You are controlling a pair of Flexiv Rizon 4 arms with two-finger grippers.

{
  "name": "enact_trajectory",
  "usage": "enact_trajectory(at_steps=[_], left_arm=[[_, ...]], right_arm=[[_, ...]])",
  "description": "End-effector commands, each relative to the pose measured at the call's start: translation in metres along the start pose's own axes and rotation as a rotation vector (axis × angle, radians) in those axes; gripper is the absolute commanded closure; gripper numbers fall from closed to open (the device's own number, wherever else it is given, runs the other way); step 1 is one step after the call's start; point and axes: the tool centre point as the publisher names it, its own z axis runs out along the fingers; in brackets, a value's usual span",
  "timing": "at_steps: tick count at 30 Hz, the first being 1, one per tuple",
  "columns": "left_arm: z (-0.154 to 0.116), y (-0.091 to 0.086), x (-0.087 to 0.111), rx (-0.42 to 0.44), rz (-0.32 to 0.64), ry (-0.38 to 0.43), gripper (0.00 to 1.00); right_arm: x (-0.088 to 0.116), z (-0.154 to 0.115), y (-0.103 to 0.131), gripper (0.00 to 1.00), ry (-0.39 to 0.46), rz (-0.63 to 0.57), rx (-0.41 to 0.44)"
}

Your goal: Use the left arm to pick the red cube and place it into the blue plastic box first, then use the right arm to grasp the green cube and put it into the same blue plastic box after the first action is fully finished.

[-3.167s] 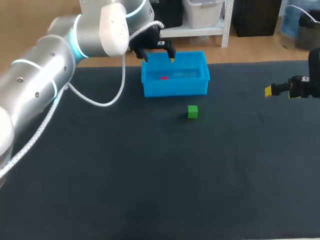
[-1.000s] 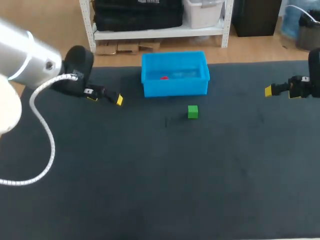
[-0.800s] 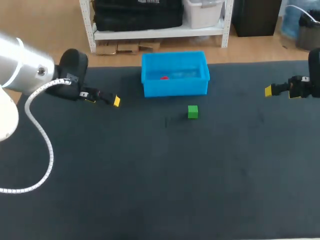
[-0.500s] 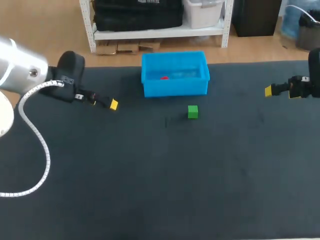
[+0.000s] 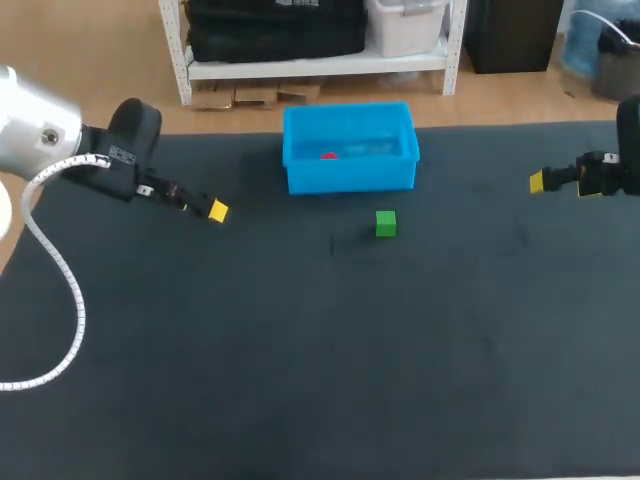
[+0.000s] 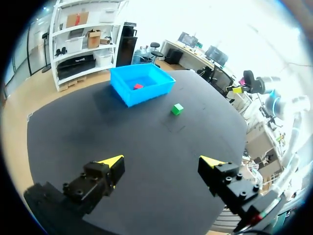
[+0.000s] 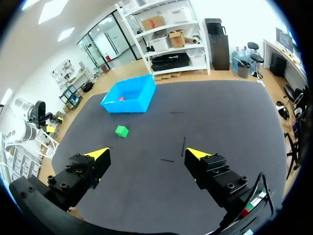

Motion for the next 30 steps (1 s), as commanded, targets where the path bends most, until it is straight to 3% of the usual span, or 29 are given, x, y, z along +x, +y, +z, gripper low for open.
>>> enact_trajectory(at_steps=[1, 8, 15, 24, 30], left_arm=[[0.000, 0.001, 0.000, 0.003, 0.002, -0.002, 0.00], [0.000, 0.001, 0.000, 0.003, 0.002, -0.002, 0.00], [0.000, 0.001, 0.000, 0.003, 0.002, -0.002, 0.00], [0.000, 0.001, 0.000, 0.003, 0.002, -0.002, 0.00], [0.000, 0.001, 0.000, 0.003, 0.002, -0.002, 0.00]], right_arm=[[-0.006, -0.002, 0.008, 0.00, 0.019, -0.027, 0.012], [-0.012, 0.009, 0.040, 0.00, 0.135, -0.077, 0.135], [0.000, 0.034, 0.073, 0.00, 0.232, -0.070, 0.226], [0.024, 0.061, 0.096, 0.00, 0.271, 0.036, 0.265], [0.036, 0.078, 0.106, 0.00, 0.340, 0.010, 0.290]])
